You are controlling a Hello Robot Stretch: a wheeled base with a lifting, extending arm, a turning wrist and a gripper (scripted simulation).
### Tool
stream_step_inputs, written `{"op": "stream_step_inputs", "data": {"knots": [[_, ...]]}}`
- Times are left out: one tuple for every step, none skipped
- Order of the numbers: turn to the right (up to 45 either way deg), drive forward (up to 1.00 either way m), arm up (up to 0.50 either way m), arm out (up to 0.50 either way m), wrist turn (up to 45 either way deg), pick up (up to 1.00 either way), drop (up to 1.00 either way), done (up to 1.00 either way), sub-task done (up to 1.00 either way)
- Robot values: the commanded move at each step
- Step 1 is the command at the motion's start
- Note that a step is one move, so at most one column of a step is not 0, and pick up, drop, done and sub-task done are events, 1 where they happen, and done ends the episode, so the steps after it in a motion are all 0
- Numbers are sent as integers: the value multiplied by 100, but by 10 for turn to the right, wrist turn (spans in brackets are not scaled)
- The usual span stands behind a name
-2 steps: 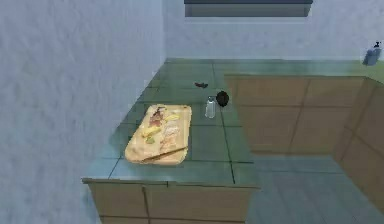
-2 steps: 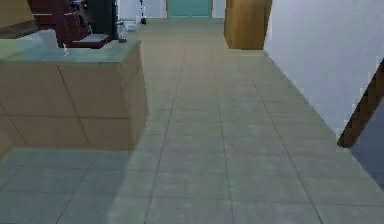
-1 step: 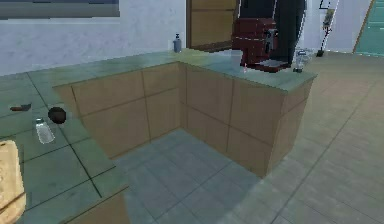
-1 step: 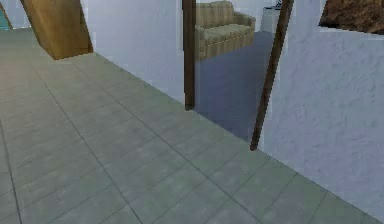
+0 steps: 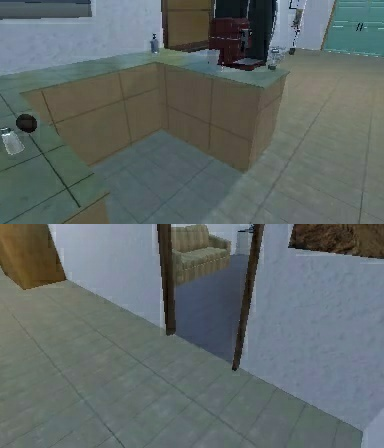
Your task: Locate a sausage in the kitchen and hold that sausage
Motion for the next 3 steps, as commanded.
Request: {"op": "stream_step_inputs", "data": {"knots": [[0, 40, 0, 0, 0, 0, 0, 0, 0], [0, 20, 0, 0, 0, 0, 0, 0, 0], [-450, 0, 0, 0, 0, 0, 0, 0, 0]]}}
